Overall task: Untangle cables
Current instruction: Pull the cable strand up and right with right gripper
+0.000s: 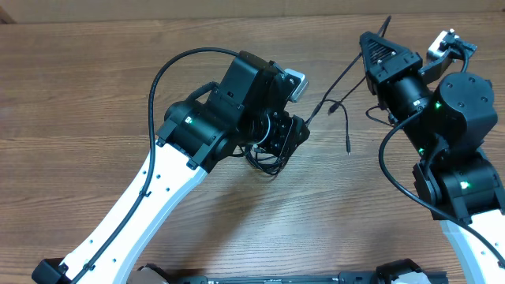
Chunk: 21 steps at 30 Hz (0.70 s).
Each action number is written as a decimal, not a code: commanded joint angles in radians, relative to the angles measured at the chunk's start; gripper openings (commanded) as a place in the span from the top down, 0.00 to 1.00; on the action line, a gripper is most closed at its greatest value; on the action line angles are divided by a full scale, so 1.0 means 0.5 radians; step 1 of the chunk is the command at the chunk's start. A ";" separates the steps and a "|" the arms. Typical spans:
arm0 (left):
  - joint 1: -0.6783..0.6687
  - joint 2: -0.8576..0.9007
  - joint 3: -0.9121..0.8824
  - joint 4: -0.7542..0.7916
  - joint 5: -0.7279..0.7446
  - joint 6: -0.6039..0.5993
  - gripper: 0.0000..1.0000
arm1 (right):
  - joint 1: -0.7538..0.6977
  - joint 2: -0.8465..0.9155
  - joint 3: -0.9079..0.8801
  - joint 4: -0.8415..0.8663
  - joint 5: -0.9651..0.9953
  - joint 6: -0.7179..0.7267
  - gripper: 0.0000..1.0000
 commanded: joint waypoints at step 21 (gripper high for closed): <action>0.181 -0.013 0.079 -0.085 -0.517 -0.492 0.96 | -0.011 -0.015 0.056 -0.456 0.472 -0.186 0.96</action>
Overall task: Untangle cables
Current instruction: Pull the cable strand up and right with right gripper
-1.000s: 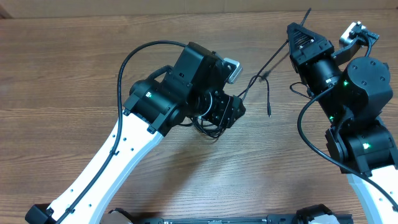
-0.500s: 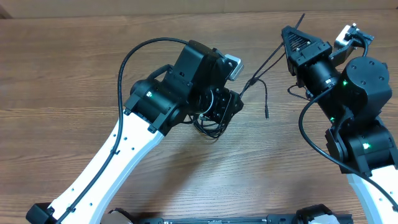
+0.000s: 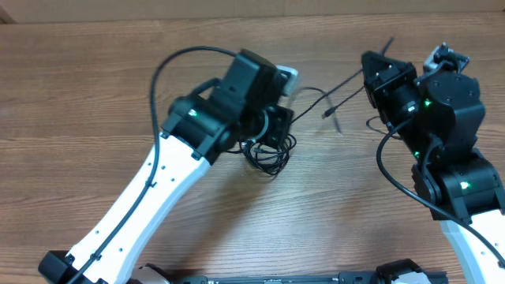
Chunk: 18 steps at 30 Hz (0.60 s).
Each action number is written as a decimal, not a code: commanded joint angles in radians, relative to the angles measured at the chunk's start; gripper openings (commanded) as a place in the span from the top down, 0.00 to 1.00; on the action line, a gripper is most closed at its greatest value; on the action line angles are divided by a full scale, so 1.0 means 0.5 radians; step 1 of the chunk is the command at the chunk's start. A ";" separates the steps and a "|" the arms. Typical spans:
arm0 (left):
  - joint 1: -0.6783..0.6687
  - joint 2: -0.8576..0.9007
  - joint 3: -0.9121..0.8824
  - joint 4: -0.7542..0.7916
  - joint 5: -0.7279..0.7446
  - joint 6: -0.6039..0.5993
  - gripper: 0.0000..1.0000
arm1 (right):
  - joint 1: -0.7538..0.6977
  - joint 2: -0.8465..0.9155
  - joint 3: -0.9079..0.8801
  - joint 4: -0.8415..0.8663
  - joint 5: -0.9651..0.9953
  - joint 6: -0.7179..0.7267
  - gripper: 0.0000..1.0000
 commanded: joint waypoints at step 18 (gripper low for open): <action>0.291 -0.101 0.071 -0.257 -0.274 -0.411 0.00 | -0.217 -0.014 0.056 0.401 0.195 -0.683 0.96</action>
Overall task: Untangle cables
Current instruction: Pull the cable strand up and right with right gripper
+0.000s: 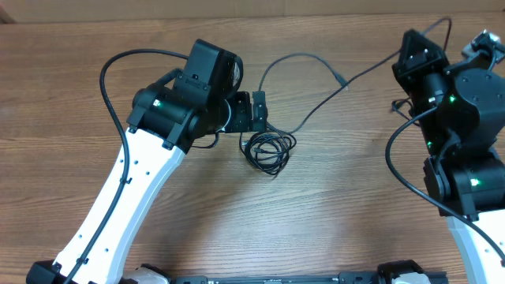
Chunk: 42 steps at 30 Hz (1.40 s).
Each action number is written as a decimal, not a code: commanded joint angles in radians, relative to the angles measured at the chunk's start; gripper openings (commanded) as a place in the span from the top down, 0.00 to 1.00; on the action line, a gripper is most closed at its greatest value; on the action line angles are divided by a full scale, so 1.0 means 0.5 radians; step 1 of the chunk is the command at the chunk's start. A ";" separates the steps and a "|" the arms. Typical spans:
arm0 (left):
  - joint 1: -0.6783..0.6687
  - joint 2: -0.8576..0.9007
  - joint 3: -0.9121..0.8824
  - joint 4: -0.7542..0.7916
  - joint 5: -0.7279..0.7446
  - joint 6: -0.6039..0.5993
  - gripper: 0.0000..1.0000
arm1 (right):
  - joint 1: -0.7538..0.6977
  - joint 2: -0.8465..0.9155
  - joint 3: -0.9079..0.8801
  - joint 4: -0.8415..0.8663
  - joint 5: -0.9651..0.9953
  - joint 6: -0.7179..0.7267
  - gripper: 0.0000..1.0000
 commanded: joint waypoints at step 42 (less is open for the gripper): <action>0.160 -0.047 0.048 0.224 0.424 0.091 0.00 | -0.435 0.441 0.232 1.342 -0.166 -0.204 0.96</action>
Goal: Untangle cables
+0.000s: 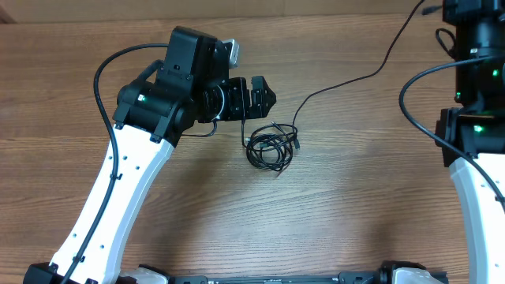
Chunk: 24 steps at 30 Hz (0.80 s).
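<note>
A black cable lies partly coiled in a small bundle (269, 150) at mid table. One strand rises from the bundle to my left gripper (268, 96), which sits just above the bundle and looks shut on that strand. A long strand (355, 80) runs from the bundle up and to the right, to my right gripper (447, 8) at the top edge. There it ends, and the fingers are mostly cut off by the frame.
The wooden table (339, 213) carries nothing else. The left arm (118, 181) crosses the left half. The right arm (473, 118) stands along the right edge, with its own black hose looping beside it.
The right gripper has moved further up and right, to the frame's top edge, and the long strand is drawn out straighter. The left gripper has shifted slightly up. The bundle looks smaller.
At first the left gripper was down on the tangled bundle, and the right gripper held a strand close by at the upper right. Moment by moment the right gripper stood further right and the left further back. The strand now runs long from a smaller bundle.
</note>
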Each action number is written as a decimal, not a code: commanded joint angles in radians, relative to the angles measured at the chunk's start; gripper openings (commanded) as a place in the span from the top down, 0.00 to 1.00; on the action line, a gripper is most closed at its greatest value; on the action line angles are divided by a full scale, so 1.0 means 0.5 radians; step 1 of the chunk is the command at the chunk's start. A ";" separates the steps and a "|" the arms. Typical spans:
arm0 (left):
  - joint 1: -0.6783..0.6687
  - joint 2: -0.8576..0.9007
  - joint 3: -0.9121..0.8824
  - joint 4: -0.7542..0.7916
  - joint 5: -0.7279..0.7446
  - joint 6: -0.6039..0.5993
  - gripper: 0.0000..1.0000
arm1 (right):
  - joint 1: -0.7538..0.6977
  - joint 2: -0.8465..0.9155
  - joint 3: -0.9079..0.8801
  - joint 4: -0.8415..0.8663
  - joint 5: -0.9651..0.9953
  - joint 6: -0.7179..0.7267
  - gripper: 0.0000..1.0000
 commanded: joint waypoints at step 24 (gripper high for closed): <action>-0.004 -0.045 0.043 -0.285 0.237 0.656 0.05 | -0.005 -0.139 0.362 -1.515 -0.514 -0.079 0.96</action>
